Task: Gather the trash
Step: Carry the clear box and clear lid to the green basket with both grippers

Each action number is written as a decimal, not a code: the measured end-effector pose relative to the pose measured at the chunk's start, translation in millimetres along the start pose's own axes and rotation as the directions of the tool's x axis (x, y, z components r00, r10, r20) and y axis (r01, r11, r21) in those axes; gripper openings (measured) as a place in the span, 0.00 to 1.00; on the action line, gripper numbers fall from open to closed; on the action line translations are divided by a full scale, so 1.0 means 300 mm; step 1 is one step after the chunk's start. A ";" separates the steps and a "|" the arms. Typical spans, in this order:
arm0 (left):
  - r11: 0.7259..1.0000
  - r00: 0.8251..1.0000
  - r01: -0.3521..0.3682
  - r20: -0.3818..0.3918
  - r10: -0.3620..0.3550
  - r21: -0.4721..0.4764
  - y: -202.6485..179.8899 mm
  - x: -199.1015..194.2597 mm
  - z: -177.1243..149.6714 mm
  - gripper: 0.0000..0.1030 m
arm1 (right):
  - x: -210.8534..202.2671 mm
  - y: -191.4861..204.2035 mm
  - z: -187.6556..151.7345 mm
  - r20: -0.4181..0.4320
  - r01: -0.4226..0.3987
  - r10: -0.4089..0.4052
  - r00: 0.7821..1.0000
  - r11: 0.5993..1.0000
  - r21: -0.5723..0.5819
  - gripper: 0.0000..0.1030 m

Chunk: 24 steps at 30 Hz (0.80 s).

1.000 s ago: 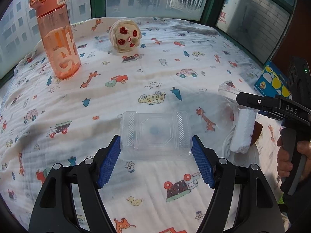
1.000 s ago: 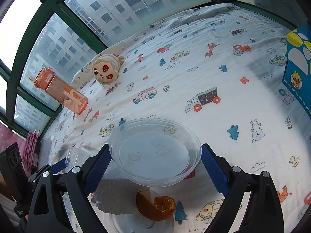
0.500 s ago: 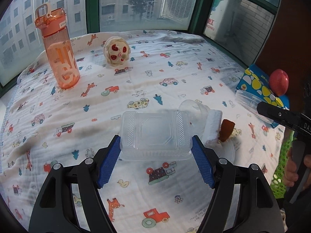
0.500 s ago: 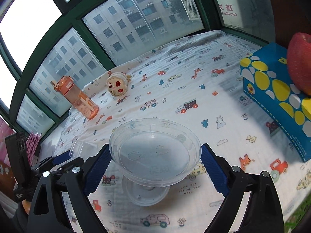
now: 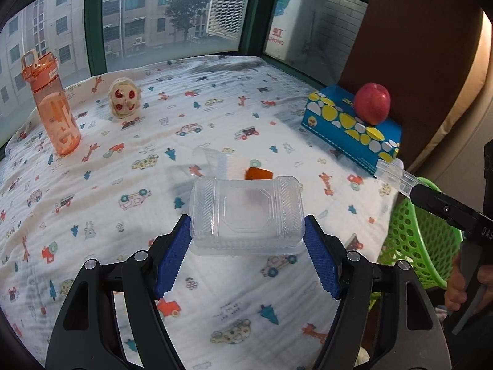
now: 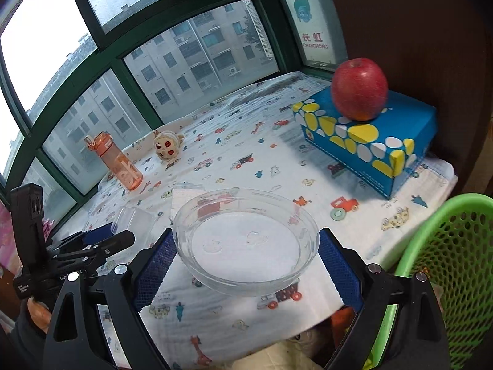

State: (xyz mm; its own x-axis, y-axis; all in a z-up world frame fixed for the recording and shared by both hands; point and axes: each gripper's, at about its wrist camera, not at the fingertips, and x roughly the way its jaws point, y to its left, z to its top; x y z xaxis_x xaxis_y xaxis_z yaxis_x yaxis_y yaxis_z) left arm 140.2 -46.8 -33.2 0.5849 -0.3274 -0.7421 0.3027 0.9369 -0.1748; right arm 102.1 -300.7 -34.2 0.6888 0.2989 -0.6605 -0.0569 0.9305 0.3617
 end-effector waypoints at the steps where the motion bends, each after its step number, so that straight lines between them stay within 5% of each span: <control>1: 1.000 1.000 0.008 0.000 -0.008 0.010 -0.025 -0.002 -0.004 0.70 | -0.023 -0.019 -0.012 0.005 0.011 -0.011 1.000 1.000 0.008 0.86; 10: 0.994 0.997 0.072 -0.007 -0.072 0.081 -0.221 -0.012 -0.025 0.70 | -0.201 -0.228 -0.095 0.031 0.126 -0.129 0.991 0.988 0.087 0.86; 24: 0.983 0.993 0.118 -0.035 -0.114 0.143 -0.374 0.012 -0.032 0.70 | -0.247 -0.562 -0.189 -0.089 0.325 -0.313 0.946 0.916 0.233 0.86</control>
State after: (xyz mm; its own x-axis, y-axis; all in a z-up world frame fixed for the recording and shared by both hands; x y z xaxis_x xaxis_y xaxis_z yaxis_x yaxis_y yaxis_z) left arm 101.3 -151.9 -22.6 0.5200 -0.4276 -0.7394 0.4738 0.8647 -0.1668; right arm 19.9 -467.7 -83.5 0.6045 0.0104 -0.7965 0.3405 0.9006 0.2702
